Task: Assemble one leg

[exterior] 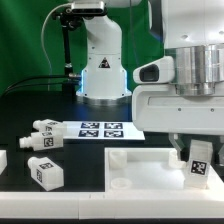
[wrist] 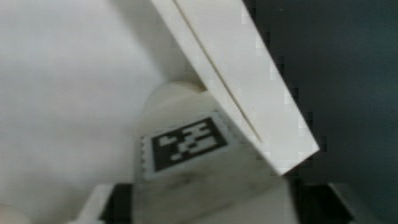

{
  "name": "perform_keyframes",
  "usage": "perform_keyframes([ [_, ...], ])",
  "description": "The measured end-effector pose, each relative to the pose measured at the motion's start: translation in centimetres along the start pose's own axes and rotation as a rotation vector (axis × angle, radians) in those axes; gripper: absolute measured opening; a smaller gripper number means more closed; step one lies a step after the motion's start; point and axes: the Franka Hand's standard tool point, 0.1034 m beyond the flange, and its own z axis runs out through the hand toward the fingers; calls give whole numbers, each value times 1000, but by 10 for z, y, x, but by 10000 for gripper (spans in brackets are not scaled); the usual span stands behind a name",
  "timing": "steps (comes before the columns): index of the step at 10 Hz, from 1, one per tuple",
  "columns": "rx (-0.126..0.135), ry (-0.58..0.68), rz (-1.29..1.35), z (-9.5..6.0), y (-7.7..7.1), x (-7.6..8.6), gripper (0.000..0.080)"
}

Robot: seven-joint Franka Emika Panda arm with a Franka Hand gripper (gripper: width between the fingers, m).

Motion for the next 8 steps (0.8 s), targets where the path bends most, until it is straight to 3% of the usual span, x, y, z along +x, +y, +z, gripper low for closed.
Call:
perform_keyframes([
  [1, -3, -1, 83, 0, 1, 1, 294],
  [4, 2, -22, 524, 0, 8, 5, 293],
  [7, 37, -92, 982, 1, 6, 0, 291],
  [8, 39, -89, 988, 1, 5, 0, 291],
])
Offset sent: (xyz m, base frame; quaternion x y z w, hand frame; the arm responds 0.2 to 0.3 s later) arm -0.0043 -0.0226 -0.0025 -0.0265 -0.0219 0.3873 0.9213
